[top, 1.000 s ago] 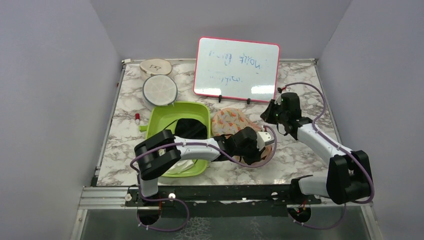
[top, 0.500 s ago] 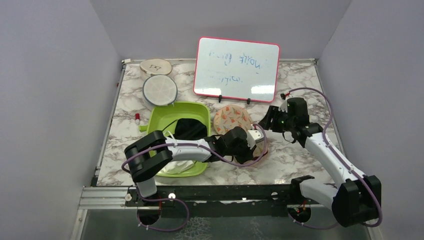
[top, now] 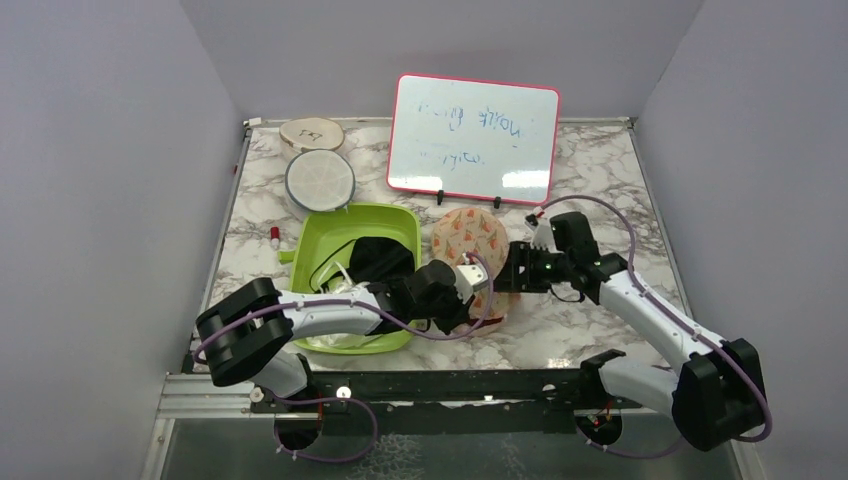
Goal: Unzip the laundry bag and remove the bra
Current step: Unzip the laundry bag at the center of the board.
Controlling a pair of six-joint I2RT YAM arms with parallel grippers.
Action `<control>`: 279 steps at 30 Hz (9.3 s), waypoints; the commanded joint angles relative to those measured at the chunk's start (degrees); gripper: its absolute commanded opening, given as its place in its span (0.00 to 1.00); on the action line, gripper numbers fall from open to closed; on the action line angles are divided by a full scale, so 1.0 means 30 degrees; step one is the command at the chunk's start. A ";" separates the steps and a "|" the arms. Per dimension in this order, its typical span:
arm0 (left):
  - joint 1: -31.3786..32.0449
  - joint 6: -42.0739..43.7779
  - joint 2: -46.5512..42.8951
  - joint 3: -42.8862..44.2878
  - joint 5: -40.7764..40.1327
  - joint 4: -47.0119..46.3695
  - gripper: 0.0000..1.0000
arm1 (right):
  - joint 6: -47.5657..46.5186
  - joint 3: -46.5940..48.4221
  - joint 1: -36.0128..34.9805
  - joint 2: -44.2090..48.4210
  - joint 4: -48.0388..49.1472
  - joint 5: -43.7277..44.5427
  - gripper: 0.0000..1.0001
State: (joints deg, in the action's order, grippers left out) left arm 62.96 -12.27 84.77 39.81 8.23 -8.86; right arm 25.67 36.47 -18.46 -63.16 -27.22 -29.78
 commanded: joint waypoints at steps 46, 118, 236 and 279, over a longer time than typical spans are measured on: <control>-0.3203 -0.2357 -0.2145 -0.1319 0.1263 -0.1383 0.00 | 0.2625 -0.6058 -0.1344 0.1687 0.9783 -0.4285 0.49; -0.0947 0.0719 0.1577 0.1700 0.0024 -0.2219 0.28 | 0.1273 -0.3732 -0.1343 0.0213 0.6136 -0.4610 0.01; -0.4953 -0.5755 0.1186 -0.2253 0.6500 -0.6625 0.00 | -2.4492 -0.7708 -1.6111 0.1046 1.4905 1.3751 0.49; -0.4946 -0.5725 0.1289 -0.2197 0.6778 -0.6714 0.00 | -2.4735 -0.8977 -1.6112 0.1795 1.8192 1.4891 0.35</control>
State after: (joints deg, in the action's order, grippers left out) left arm 48.05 -29.30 88.77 33.58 26.61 -28.71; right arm -48.86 9.89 -66.43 -59.24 24.43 13.91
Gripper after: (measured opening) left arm 0.008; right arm 0.362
